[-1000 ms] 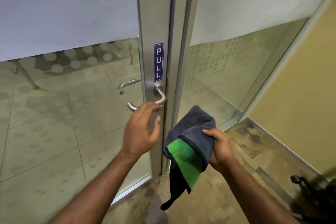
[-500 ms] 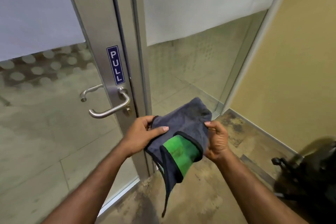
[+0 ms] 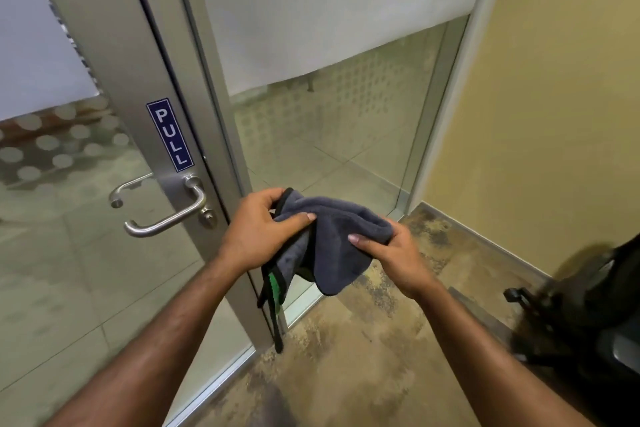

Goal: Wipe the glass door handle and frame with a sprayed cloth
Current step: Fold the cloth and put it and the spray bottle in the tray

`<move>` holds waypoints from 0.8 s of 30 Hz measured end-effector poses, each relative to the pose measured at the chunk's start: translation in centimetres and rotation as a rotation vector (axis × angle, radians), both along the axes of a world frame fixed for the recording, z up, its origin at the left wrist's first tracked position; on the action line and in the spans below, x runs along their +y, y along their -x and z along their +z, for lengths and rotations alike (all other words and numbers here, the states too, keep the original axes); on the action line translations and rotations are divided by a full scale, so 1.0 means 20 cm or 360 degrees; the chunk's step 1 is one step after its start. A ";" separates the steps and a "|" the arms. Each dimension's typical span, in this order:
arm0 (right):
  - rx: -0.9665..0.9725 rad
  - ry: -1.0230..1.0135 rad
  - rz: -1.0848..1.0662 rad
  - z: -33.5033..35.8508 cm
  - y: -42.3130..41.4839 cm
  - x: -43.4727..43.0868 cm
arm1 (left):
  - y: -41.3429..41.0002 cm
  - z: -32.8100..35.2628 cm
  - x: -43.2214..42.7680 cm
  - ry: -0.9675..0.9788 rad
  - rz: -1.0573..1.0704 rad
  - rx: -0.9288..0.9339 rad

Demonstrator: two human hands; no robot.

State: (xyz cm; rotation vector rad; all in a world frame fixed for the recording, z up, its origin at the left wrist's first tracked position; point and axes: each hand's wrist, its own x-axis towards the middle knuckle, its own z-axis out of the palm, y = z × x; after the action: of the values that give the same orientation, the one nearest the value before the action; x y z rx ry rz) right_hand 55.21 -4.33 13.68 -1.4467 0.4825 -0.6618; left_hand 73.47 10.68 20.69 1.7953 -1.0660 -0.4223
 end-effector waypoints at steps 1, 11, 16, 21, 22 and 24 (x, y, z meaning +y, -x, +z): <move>-0.0022 0.0000 -0.0036 0.01 0.01 -0.01 | 0.01 0.01 -0.01 -0.0005 0.0015 -0.0050; 0.0083 0.0674 0.0111 0.33 0.08 -0.11 | -0.02 0.00 0.04 -0.0349 -0.0176 -0.0413; 0.0371 0.0934 0.0449 0.44 0.08 -0.16 | 0.08 -0.03 -0.08 -0.0375 -0.0568 -0.0281; 0.0426 0.0728 0.0490 0.49 0.16 -0.26 | 0.24 -0.05 -0.20 -0.0210 -0.0556 -0.0102; 0.0422 0.0581 0.0483 0.49 0.20 -0.30 | 0.26 -0.05 -0.22 -0.0159 -0.0555 -0.0072; 0.0424 0.0297 0.0449 0.45 0.29 -0.40 | 0.29 -0.03 -0.25 -0.0116 -0.0596 0.0018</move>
State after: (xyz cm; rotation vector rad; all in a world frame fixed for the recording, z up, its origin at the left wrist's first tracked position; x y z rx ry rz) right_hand 49.50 -12.28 22.74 -1.7520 0.4184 -0.2949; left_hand 67.59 5.65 20.11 1.6524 -1.3996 -0.7032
